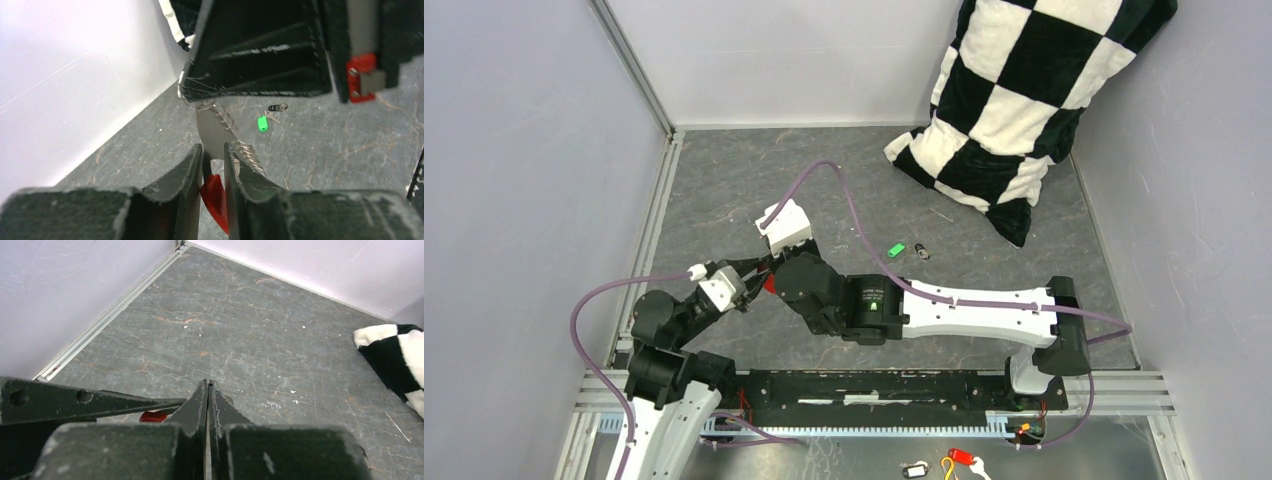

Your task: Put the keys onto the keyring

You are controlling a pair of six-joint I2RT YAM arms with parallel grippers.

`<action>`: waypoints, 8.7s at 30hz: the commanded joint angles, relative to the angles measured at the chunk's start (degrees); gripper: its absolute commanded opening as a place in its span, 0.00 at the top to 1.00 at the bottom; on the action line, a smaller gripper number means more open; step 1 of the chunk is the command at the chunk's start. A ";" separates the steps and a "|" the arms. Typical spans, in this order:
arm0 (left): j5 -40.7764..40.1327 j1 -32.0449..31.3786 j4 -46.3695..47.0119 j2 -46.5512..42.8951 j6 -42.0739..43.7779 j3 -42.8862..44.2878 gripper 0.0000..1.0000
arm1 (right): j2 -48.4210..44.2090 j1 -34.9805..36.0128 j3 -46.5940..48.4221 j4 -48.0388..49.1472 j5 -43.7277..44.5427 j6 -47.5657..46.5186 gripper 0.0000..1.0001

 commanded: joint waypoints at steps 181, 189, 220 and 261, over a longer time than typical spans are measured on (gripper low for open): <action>33.95 0.11 -18.99 14.60 -5.63 17.73 0.68 | -15.63 -12.20 -6.41 -14.90 -67.70 -7.02 1.00; 37.99 0.11 -21.90 16.03 -3.82 19.59 0.85 | -16.08 -12.28 -7.01 -14.83 -69.91 -8.15 1.00; 43.26 0.11 -24.19 21.89 -3.05 26.16 0.81 | -21.27 -14.85 -13.00 -8.22 -81.32 -6.12 1.00; 20.72 0.11 -8.18 13.28 -24.24 18.96 0.98 | -24.69 -15.00 -23.65 13.90 -82.34 6.44 0.58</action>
